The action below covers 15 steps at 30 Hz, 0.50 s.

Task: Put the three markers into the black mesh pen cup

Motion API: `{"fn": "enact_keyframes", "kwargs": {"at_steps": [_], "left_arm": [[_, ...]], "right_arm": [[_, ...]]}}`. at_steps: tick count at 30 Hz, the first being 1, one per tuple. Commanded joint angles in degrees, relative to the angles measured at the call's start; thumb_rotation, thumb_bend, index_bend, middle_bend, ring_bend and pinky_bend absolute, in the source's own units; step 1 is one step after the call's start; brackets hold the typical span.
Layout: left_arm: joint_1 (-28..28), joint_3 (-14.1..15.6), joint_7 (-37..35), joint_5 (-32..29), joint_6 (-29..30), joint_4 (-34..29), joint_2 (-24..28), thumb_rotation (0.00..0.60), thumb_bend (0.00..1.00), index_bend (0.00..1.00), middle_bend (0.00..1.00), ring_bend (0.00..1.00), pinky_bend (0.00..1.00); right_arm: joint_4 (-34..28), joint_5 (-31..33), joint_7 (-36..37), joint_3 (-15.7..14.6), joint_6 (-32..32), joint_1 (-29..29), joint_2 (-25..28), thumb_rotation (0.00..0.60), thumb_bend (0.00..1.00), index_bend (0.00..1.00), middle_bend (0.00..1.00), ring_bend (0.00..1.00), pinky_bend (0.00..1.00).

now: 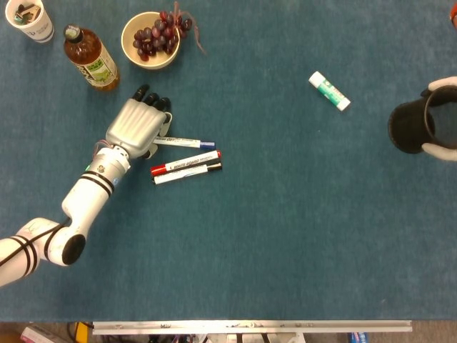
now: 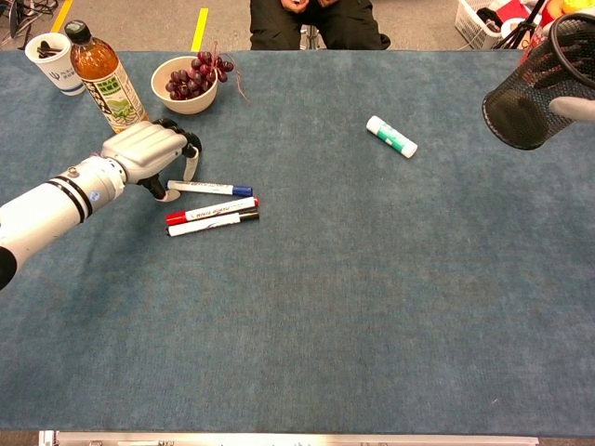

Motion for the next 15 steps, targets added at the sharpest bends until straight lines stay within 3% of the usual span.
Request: {"fn": "enact_keyframes", "kwargs": {"at_steps": [1,15], "left_arm": [[-0.11,0.06,0.08,-0.09,-0.24,-0.06,-0.02,0.600,0.25,0.53,0.21,0.18,0.09],[-0.28,-0.12,-1.59,0.85,0.36,-1.52,0.57,0.600,0.27,0.58,0.22,0.18,0.10]], "right_arm": [[0.10,-0.01,0.08,-0.02,-0.03,-0.01,-0.10,0.600,0.25,0.44,0.43,0.38,0.41],[0.36,-0.35,-0.26,-0.32,-0.10,-0.14,-0.08,0.600,0.25,0.45,0.43,0.38,0.41]]}}
